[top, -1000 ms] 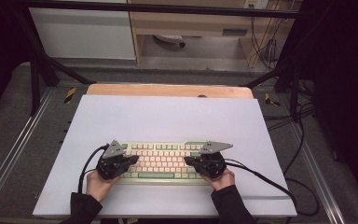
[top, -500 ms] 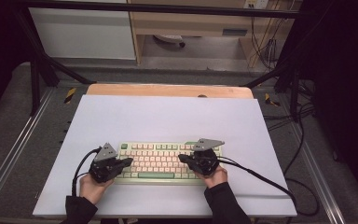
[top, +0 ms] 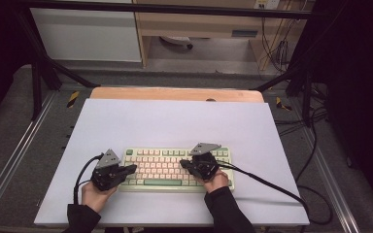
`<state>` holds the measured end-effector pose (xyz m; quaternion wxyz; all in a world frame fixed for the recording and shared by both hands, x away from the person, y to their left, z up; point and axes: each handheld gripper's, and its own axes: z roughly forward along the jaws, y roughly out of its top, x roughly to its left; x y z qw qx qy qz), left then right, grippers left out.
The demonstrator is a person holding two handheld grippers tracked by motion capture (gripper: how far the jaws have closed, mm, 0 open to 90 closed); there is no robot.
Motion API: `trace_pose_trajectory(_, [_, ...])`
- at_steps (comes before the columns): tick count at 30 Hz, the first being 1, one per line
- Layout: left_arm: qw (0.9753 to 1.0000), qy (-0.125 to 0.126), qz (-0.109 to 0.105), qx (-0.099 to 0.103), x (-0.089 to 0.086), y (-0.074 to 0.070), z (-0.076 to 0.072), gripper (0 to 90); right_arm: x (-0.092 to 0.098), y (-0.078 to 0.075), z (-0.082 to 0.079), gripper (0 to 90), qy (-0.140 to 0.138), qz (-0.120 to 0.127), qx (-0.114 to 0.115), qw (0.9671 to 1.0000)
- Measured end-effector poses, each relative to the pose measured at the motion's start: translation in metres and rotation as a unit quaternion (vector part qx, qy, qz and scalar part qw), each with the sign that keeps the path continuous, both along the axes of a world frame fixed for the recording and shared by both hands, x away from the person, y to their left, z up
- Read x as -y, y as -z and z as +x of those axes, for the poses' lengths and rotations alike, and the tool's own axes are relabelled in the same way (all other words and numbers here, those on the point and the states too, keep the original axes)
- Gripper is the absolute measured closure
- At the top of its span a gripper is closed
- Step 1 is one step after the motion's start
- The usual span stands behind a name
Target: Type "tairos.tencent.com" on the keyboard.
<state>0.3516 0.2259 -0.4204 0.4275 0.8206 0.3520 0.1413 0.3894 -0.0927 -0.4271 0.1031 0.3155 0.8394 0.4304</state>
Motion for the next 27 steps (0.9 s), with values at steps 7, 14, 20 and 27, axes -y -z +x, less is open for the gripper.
trace_pose_trajectory(7, [1.0, 0.0, 0.0, -0.001, 0.0, 0.001, 0.0, 90.0, -0.001, 0.003, 0.002, 90.0, 0.001, -0.012, -0.002, 0.9999])
trace_pose_trajectory(14, [1.0, 0.0, -0.001, 0.0, 0.0, 0.001, 0.0, 90.0, -0.003, 0.006, 0.003, 90.0, -0.002, -0.017, -0.003, 0.9998])
trace_pose_trajectory(20, [1.0, 0.001, -0.002, 0.0, 0.0, 0.0, 0.0, 90.0, -0.001, 0.004, 0.002, 90.0, 0.0, -0.008, -0.007, 0.9999])
trace_pose_trajectory(27, [1.0, 0.001, -0.004, 0.001, 0.0, -0.001, 0.0, 90.0, 0.006, -0.011, -0.003, 90.0, 0.001, 0.008, 0.005, 1.0])
